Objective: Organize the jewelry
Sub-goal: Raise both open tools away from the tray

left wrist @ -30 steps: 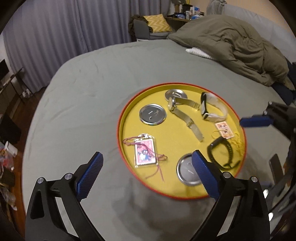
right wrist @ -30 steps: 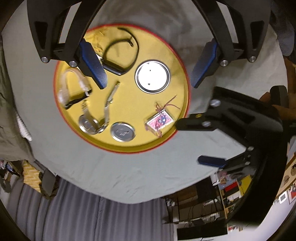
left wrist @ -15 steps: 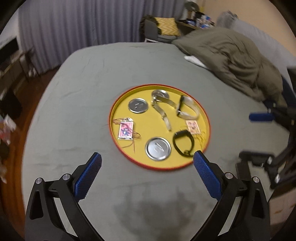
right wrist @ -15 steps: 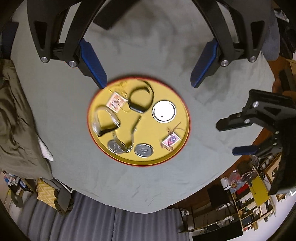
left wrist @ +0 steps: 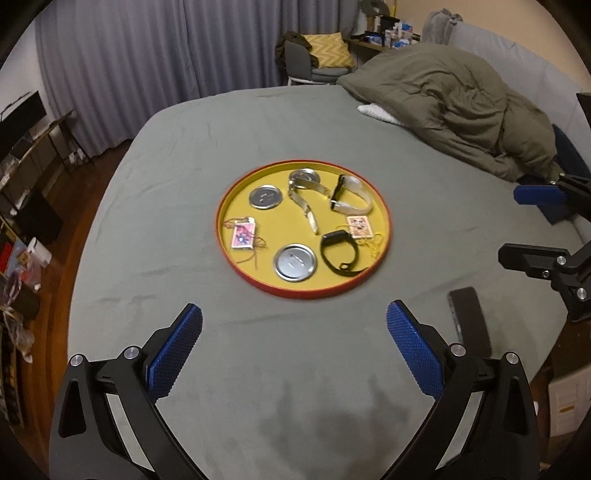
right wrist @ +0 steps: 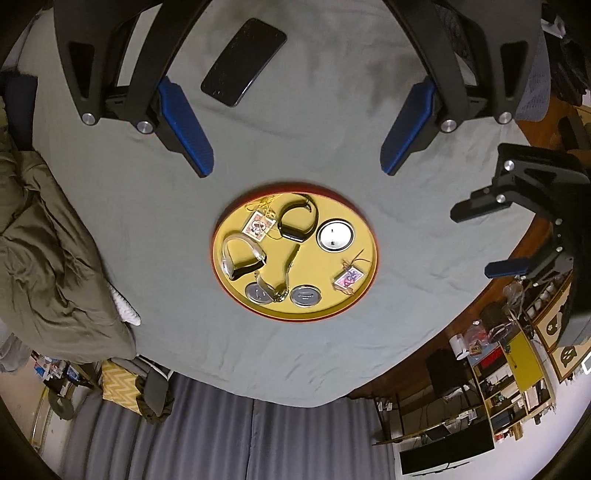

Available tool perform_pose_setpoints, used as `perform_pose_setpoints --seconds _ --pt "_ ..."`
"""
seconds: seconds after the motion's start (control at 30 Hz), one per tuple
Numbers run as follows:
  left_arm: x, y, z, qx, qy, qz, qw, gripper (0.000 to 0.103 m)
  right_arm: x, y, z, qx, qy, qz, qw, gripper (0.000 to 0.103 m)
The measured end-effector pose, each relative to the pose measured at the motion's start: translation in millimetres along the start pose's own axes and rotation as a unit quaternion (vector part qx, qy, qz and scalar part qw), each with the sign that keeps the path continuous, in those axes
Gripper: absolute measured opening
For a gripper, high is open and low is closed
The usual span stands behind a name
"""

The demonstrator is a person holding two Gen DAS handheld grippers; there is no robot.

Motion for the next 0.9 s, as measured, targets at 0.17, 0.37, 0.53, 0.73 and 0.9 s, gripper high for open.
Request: perform_pose_setpoints --seconds 0.17,0.37,0.53,0.73,0.9 --pt "-14 9 7 0.007 0.011 -0.003 0.9999 0.098 -14 -4 4 -0.004 0.009 0.002 1.0 0.087" --pt "-22 11 12 0.008 0.015 -0.003 0.9998 0.098 -21 -1 6 0.002 0.015 0.005 1.0 0.087" --pt "-16 5 16 0.002 0.008 -0.004 1.0 0.098 -19 1 9 0.0 0.011 0.006 1.0 0.087" --pt "-8 -1 15 -0.003 0.001 -0.003 1.0 0.098 -16 8 8 0.004 0.008 0.008 1.0 0.087" --pt "1 -4 9 -0.003 -0.002 -0.005 1.0 0.098 -10 19 4 0.012 0.007 0.006 1.0 0.087"
Point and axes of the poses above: each gripper's, at about its wrist camera, not at the fingertips, and x roughly the way its jaws point, y to its right, z to its underside, the point moved 7 cm from there along x, roughly the way its jaws point, and after that the axes turned 5 degrees about z, right-handed, at the moved point
